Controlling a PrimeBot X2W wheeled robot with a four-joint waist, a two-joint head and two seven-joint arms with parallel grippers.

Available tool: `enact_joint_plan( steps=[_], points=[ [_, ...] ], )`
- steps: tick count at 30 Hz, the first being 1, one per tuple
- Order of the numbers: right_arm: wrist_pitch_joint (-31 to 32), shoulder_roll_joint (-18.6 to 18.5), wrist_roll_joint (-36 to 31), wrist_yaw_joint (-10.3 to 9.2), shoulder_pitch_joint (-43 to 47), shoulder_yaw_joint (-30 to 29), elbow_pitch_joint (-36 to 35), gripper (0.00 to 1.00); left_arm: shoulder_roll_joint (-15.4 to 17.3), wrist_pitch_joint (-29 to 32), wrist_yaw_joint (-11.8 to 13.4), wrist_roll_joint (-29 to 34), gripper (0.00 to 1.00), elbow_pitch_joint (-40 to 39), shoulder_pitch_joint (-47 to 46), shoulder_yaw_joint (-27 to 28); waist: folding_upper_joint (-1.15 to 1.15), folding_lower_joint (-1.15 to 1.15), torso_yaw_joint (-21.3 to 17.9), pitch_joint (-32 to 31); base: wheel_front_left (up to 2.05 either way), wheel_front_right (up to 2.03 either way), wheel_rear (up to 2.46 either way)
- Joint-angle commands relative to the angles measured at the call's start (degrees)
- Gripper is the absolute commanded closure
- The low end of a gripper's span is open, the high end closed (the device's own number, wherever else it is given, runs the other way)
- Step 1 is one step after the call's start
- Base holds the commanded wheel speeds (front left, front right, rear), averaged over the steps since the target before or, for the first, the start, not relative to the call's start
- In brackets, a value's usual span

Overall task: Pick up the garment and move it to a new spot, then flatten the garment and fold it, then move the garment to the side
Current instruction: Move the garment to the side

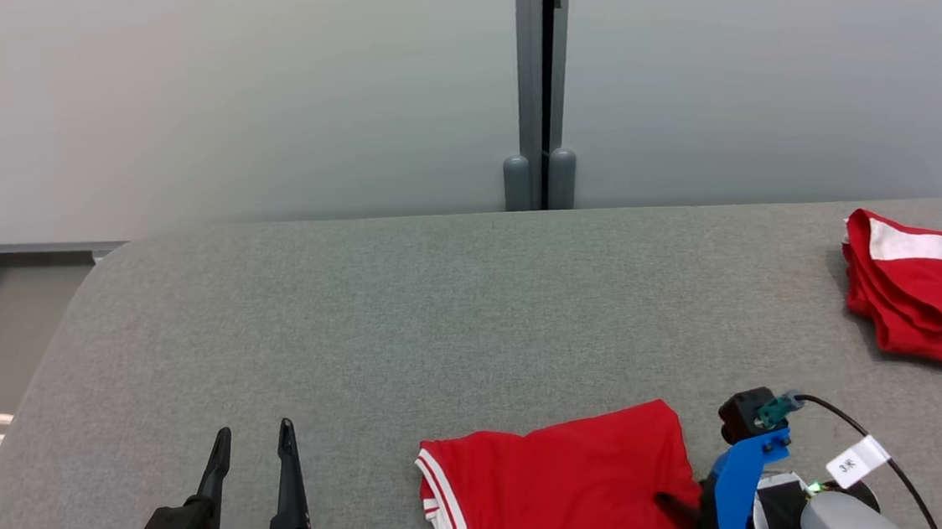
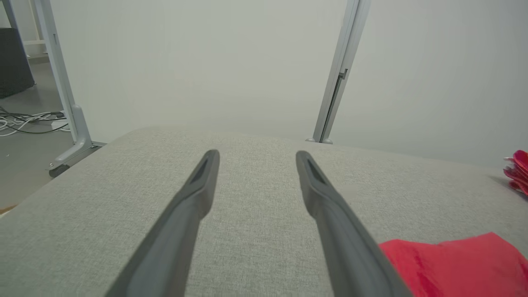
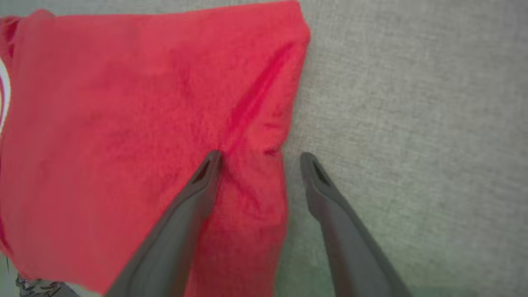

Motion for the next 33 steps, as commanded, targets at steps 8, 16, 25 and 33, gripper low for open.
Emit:
enact_joint_plan(
  steps=[8,16,25,33],
  points=[
    [1.37,0.83,4.21,0.01,-2.02,3.58,2.78,1.0,-0.19,-0.24,-0.21,0.05,0.0,0.49,-0.93,0.03,0.0,0.0,0.9,1.27,0.0,0.0,0.0],
    [-5.81,-1.01,5.63,0.0,-6.47,6.21,0.22,1.0,-0.3,-0.24,-0.34,-0.09,0.0,0.1,-1.16,-0.12,0.0,0.0,-2.75,1.34,0.0,0.0,0.0],
    [-12.11,-5.29,4.06,0.0,-15.89,10.87,-3.04,1.0,-0.38,-0.23,-0.59,-0.96,0.0,-1.45,-2.7,-2.22,0.0,0.0,-10.32,3.55,0.0,0.0,0.0],
    [-15.14,-8.46,5.45,0.01,-26.1,9.23,-3.29,1.0,-0.34,-0.19,-0.38,0.59,0.0,-3.07,-7.54,-4.03,0.0,0.0,-16.2,12.27,0.0,0.0,0.0]
  ],
)
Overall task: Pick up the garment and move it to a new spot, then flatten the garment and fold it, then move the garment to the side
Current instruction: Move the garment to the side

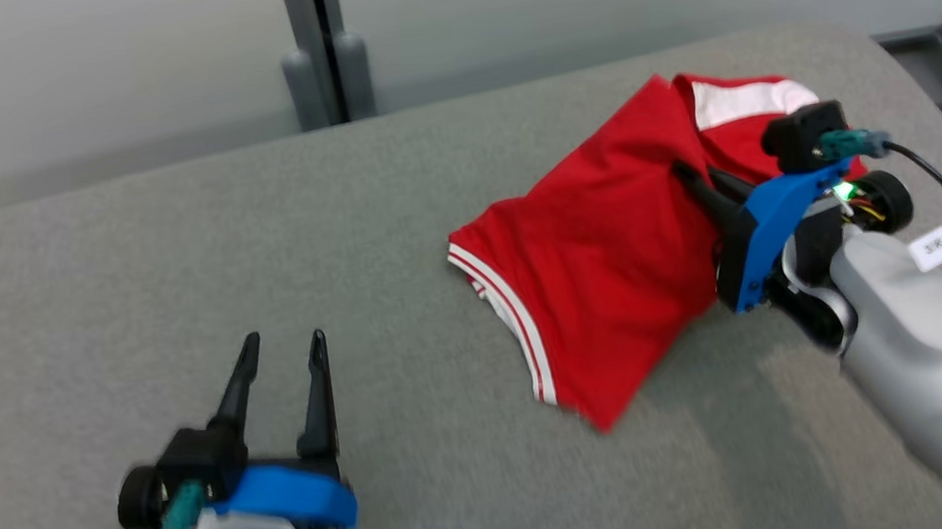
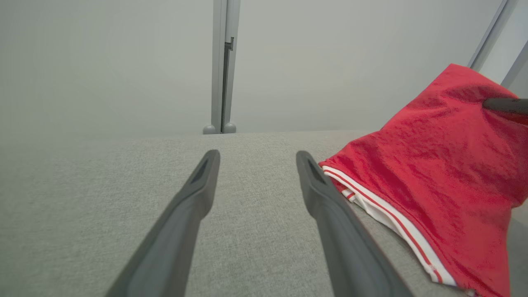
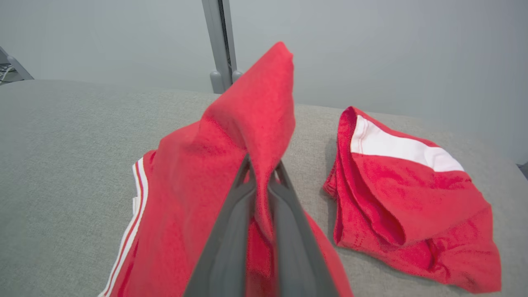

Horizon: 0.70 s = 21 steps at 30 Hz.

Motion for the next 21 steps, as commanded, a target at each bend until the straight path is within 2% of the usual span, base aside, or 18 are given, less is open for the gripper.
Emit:
enact_joint_plan(
  steps=[1,5,10,13,18,19,20,21],
  points=[
    [-0.82,-0.71,0.52,-0.01,-1.93,-0.69,0.14,1.0,0.15,-0.13,0.06,0.36,0.0,-0.3,-1.28,-0.14,-0.02,-0.02,-0.32,1.14,0.0,0.0,0.0],
    [-2.46,-2.16,0.8,-0.01,-5.9,-3.2,1.38,1.0,1.05,-0.12,-0.05,1.54,0.0,-0.14,-3.98,-0.87,-0.02,-0.02,-2.7,5.17,0.0,0.0,0.0],
    [-3.7,-5.66,0.41,-0.01,-9.87,-6.96,3.24,1.0,2.0,0.14,0.01,2.66,0.0,-0.28,-7.27,-1.73,-0.02,-0.02,-4.38,9.84,0.0,0.0,0.0],
    [-4.52,-7.82,-0.78,-0.01,-12.25,-8.93,4.62,1.0,2.52,0.56,0.26,3.1,0.0,-0.75,-8.9,-1.96,-0.02,-0.02,-4.72,12.6,0.0,0.0,0.0],
    [-4.4,-9.42,-3.46,-0.01,-15.59,-10.8,8.92,1.0,3.21,1.1,0.44,3.54,0.0,-1.49,-11.38,-2.42,-0.02,-0.02,-4.16,17.14,0.0,0.0,0.0],
    [-4.31,-9.63,-4.19,-0.01,-16.19,-11.11,10.33,0.94,3.27,1.17,0.52,3.67,0.0,-1.64,-11.82,-2.54,-0.02,-0.02,-3.91,17.94,0.0,0.0,0.0],
    [-3.98,-9.43,-5.1,-0.01,-16.46,-11.25,12.0,0.51,3.32,1.18,0.51,3.76,0.0,-1.64,-12.13,-2.57,-0.02,-0.02,-3.69,18.46,0.0,0.0,0.0],
    [-3.97,-9.2,-6.26,-0.01,-16.89,-11.32,13.45,0.0,3.35,1.19,0.54,3.78,0.0,-1.68,-12.41,-2.67,-0.02,-0.02,-3.4,18.94,0.0,0.0,0.0]
  ],
)
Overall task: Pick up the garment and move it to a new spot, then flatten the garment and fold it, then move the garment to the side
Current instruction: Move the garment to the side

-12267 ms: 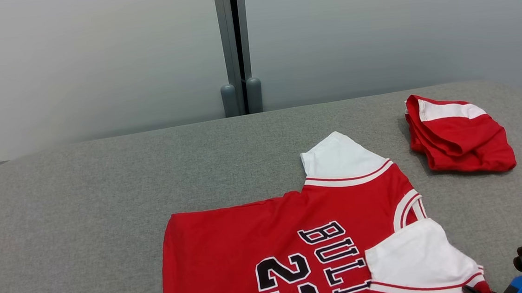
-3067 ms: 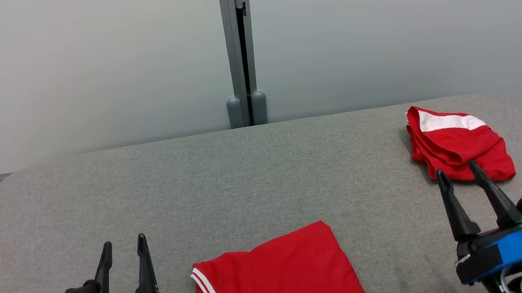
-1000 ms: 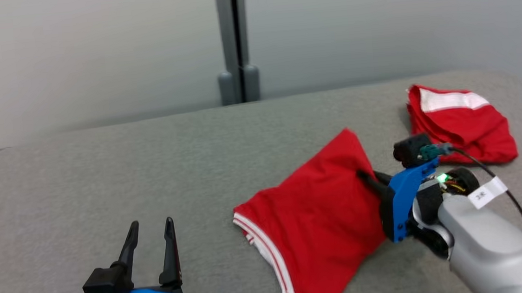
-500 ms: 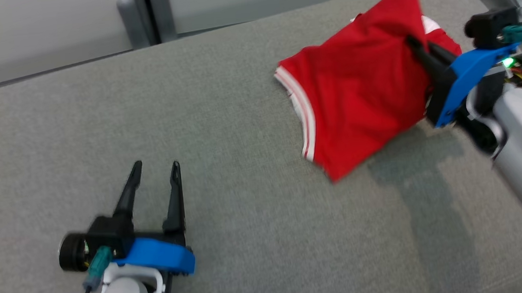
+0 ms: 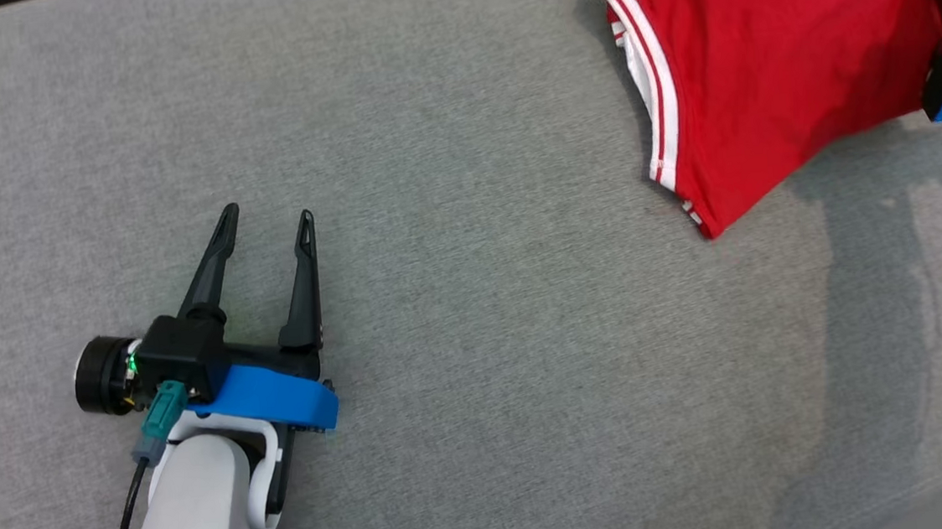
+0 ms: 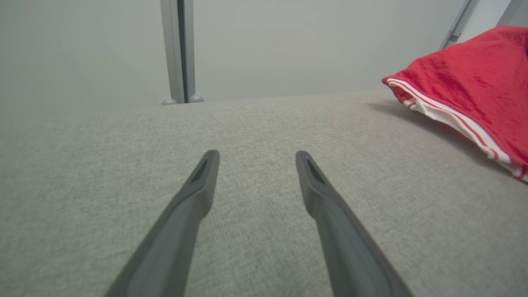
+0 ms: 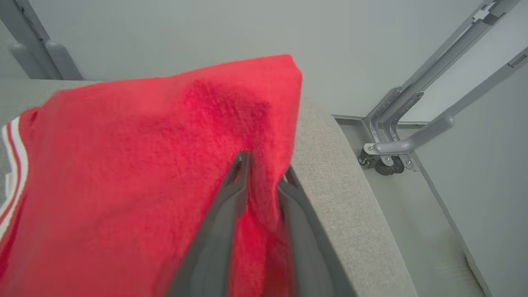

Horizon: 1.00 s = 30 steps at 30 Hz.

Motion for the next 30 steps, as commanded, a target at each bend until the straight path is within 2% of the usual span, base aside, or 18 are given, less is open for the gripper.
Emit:
enact_joint_plan(
  steps=[1,5,9,17,19,24,30],
  points=[
    [-0.48,0.32,-1.62,-0.01,-1.22,-0.03,1.37,0.0,0.32,-0.06,0.21,0.15,0.0,-0.05,-0.99,0.0,-0.02,-0.01,1.28,1.25,0.0,0.0,0.0],
    [-1.82,1.25,-6.25,-0.01,-2.43,-0.52,7.15,0.0,0.33,-0.36,0.63,-0.49,0.0,0.72,-0.87,0.32,-0.02,-0.01,2.45,0.64,0.0,0.0,0.0],
    [-6.05,2.72,-10.32,-0.01,-2.74,-1.4,10.73,0.0,-0.34,-1.05,0.81,-1.94,0.0,0.8,0.23,1.17,-0.02,-0.01,3.67,-3.07,0.0,0.0,0.0],
    [-12.34,6.14,-13.15,-0.01,3.61,-2.15,9.2,0.0,-1.44,-1.32,1.48,-4.56,0.0,-3.18,7.47,4.72,-0.02,-0.01,5.93,-16.66,0.0,0.0,0.0],
    [-12.88,7.97,-12.57,-0.01,7.52,-2.31,6.09,0.0,-1.34,-1.31,1.79,-5.18,0.0,-3.86,10.76,6.1,-0.02,-0.01,6.29,-21.33,0.0,0.0,0.0],
    [-13.08,8.94,-11.21,-0.01,16.57,-3.75,-1.1,0.0,-1.2,-1.31,2.25,-6.56,0.0,-3.21,15.89,8.46,-0.02,-0.01,6.62,-27.13,0.0,0.0,0.0],
    [-13.11,8.94,-10.63,-0.01,30.92,-9.8,-14.97,0.0,-0.95,-1.31,2.08,-7.86,0.0,-2.82,19.33,10.58,-0.02,-0.01,7.3,-28.91,0.0,0.0,0.0]
  ],
)
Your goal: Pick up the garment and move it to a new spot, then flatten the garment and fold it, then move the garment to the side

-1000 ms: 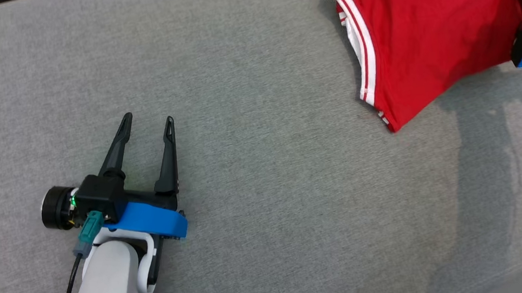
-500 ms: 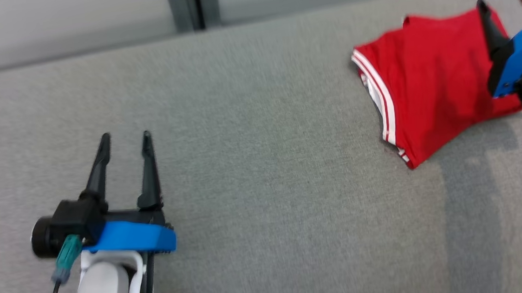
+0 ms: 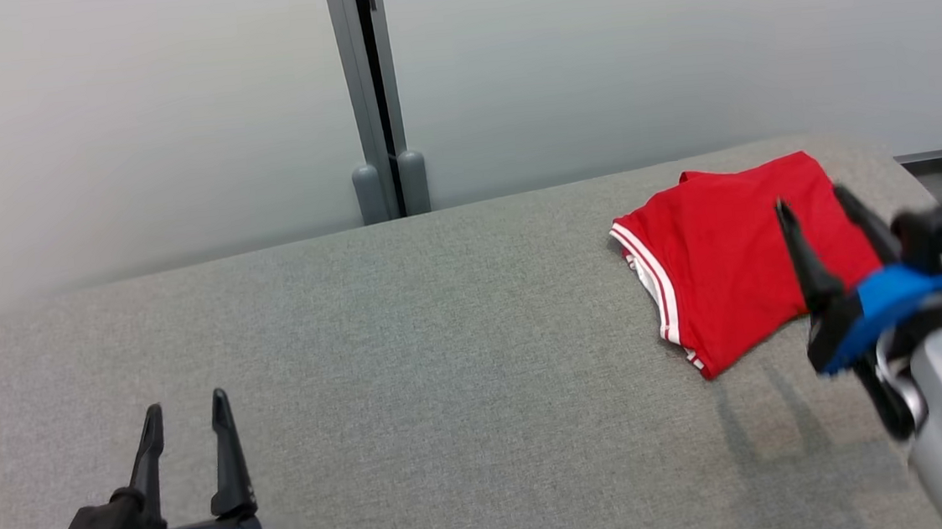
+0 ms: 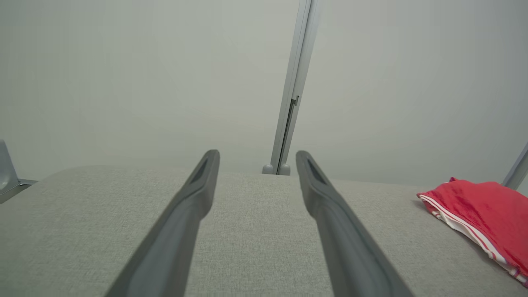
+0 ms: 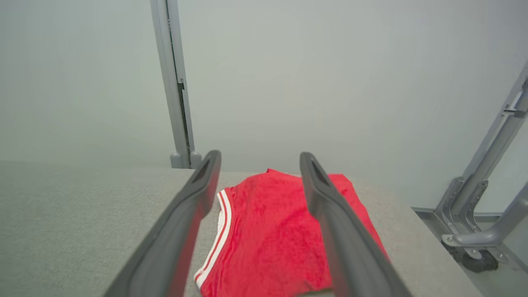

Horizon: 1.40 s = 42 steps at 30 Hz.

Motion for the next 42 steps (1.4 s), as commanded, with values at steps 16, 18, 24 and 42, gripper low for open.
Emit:
enact_joint_plan(
  steps=[16,18,24,42],
  points=[
    [-0.26,5.97,0.96,-0.01,27.4,-6.52,-22.28,0.0,-1.28,-0.13,-2.37,-0.69,0.0,1.47,4.54,3.06,0.02,0.01,0.36,-1.65,0.0,0.0,0.0],
    [-0.26,6.07,0.82,-0.01,27.82,-6.64,-23.32,0.0,-1.45,-0.13,-2.52,-0.48,0.0,1.44,4.57,3.21,0.02,0.01,0.57,-1.62,0.0,0.0,0.0],
    [-0.26,6.16,0.42,-0.01,28.35,-6.91,-24.15,0.0,-1.74,-0.14,-2.77,0.26,0.0,1.58,4.23,3.29,0.02,0.01,0.95,-1.9,0.0,0.0,0.0],
    [2.8,8.1,8.5,-0.01,28.69,-8.72,-23.39,1.0,-2.07,3.21,-2.89,-8.84,1.0,4.3,3.34,3.82,0.02,0.01,1.51,-1.79,0.0,0.0,0.0]
  ],
)
